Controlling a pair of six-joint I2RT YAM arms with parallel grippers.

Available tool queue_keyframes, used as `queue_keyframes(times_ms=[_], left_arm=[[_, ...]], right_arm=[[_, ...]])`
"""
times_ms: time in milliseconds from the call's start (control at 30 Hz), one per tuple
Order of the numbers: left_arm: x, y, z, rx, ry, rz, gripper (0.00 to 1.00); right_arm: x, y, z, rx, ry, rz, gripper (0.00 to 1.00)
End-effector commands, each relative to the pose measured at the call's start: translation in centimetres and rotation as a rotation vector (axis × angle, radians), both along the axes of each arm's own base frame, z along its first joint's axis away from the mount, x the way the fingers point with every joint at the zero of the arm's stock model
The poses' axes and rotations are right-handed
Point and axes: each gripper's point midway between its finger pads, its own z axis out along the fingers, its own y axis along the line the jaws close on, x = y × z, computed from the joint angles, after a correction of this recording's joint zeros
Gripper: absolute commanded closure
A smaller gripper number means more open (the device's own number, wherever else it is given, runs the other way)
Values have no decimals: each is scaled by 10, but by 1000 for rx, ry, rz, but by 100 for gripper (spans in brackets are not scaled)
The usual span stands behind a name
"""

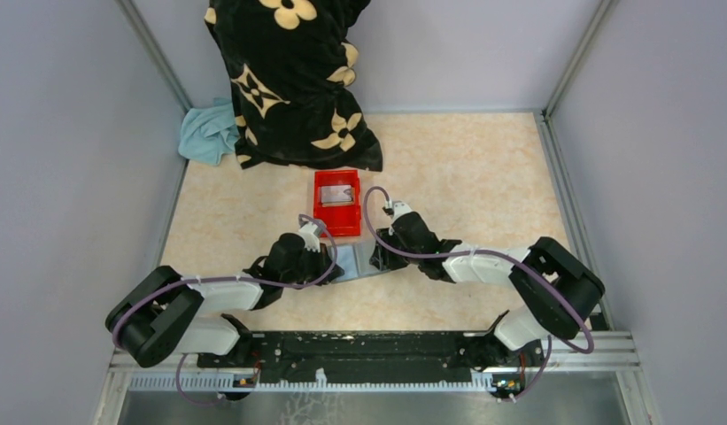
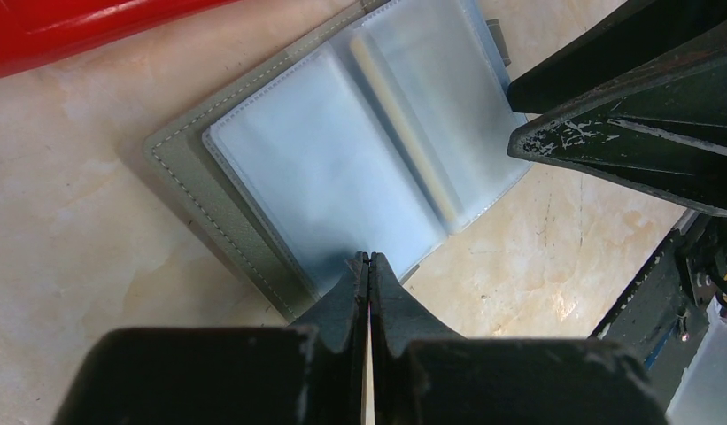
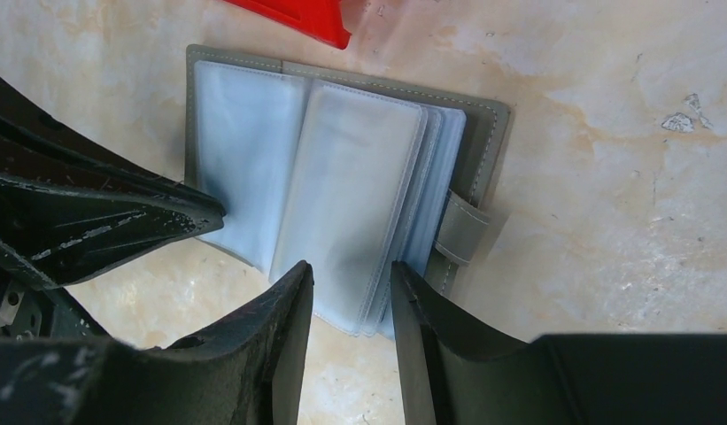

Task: Take the credit cards out of the card holder

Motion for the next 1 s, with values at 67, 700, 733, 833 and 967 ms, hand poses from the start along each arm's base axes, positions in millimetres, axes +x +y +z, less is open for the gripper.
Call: queue_keyframes(times_ms=[67, 700, 733, 833, 967], left_arm=[[-10, 0, -8, 6, 27, -24, 97], [-12, -2, -13, 10, 41, -34, 97], [-12, -2, -13, 10, 42, -35, 97], [-12, -3, -14, 10, 46, -38, 97], [-13, -3, -14, 10, 49, -38, 97]], right_arm=[[7, 23, 39, 103, -63, 35, 62], [4, 46, 48, 165, -49, 93, 62], [3, 48, 50, 168, -51, 98, 62], [3, 53, 55, 171, -60, 111, 62], [2, 59, 58, 177, -62, 122, 62]])
